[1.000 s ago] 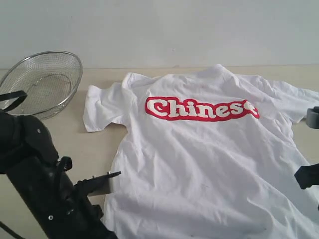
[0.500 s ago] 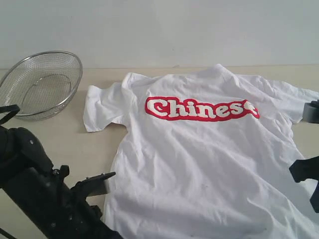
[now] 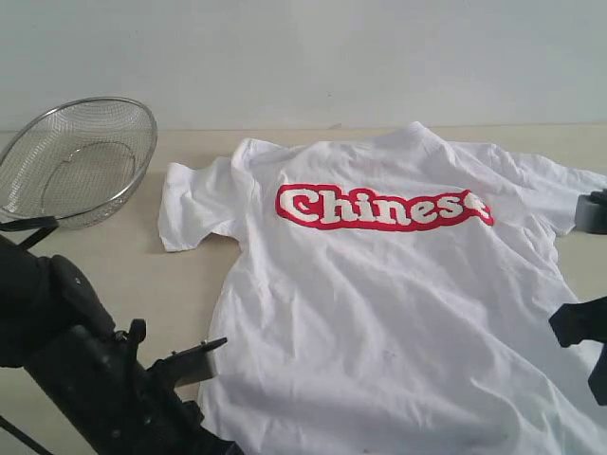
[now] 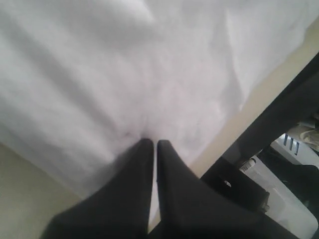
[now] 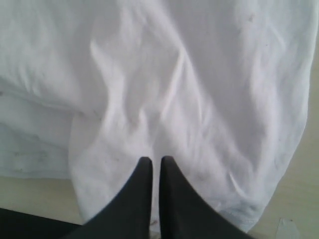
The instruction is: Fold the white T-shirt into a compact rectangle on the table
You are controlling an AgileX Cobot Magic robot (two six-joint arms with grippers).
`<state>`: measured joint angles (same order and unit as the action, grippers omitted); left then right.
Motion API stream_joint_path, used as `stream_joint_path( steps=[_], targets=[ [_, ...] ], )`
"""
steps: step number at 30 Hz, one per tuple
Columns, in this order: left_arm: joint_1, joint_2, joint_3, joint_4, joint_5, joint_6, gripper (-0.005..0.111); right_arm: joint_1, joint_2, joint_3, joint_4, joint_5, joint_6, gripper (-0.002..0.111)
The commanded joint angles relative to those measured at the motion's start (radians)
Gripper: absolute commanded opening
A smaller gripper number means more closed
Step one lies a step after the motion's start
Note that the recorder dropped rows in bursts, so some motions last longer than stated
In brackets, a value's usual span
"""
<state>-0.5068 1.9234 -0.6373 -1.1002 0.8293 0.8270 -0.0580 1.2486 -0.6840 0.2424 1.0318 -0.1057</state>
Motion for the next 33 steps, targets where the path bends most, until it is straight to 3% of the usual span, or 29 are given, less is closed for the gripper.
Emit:
stream_joint_path(
  steps=[1,10,15,22,28,33],
  targets=[
    [-0.003,0.017,0.012,0.131,-0.071,-0.076,0.004,-0.001,0.000,-0.003,-0.024,0.026,-0.005,0.000],
    [-0.003,-0.047,0.016,0.489,-0.147,-0.415,0.004,-0.001,0.000,-0.003,-0.039,0.023,-0.005,0.000],
    [-0.003,-0.136,0.016,0.433,-0.182,-0.409,0.004,-0.001,0.000,-0.003,0.012,-0.026,-0.015,0.000],
    [-0.003,-0.288,0.014,0.227,-0.153,-0.262,0.004,-0.001,0.022,-0.003,0.062,-0.144,-0.038,0.000],
    [-0.003,-0.339,0.014,0.215,-0.134,-0.251,0.004,-0.001,0.096,-0.003,0.075,-0.202,-0.035,0.000],
    [0.011,-0.351,-0.032,0.220,-0.215,-0.258,0.004,-0.001,0.108,-0.070,0.108,-0.362,-0.043,0.000]
  ],
)
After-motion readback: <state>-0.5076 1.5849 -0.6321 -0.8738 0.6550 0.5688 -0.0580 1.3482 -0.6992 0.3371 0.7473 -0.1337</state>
